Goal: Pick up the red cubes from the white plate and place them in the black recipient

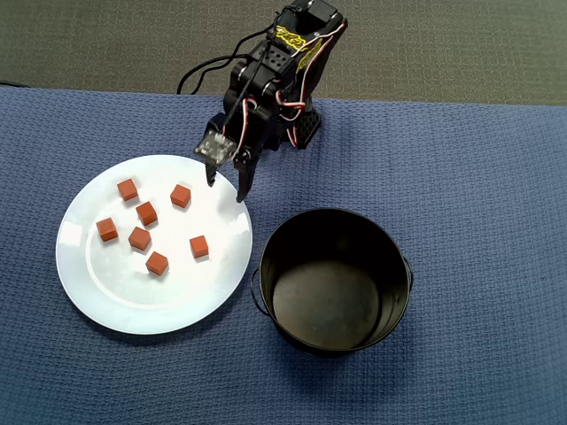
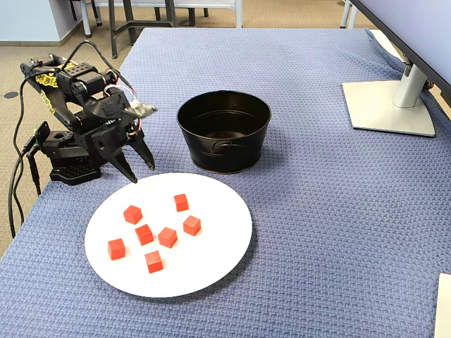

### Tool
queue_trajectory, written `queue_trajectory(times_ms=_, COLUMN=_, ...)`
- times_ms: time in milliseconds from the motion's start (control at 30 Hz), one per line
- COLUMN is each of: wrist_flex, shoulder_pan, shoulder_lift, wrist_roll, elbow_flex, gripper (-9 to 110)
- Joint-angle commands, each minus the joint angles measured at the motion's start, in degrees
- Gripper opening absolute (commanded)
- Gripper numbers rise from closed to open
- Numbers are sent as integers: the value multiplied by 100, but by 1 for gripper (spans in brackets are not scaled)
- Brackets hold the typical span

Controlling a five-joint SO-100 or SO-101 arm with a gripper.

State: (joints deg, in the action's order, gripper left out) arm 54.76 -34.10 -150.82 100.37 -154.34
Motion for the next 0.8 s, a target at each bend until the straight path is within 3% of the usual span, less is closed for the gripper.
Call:
queue_trajectory(times_ms=0, wrist_flex=-316, shoulder_pan=-229, shoulder_lift=519, wrist_roll=44, elbow_flex=659, gripper=20)
queue_trajectory(times_ms=300, wrist_flex=-1336, shoulder_pan=-993, shoulder_lift=1828, wrist_roll=114, elbow_flex=932, gripper=21)
queue_trajectory(times_ms=767, wrist_flex=-1898, shoulder_pan=-2180, shoulder_lift=3357, wrist_roll=1538, elbow_flex=1951, gripper=21)
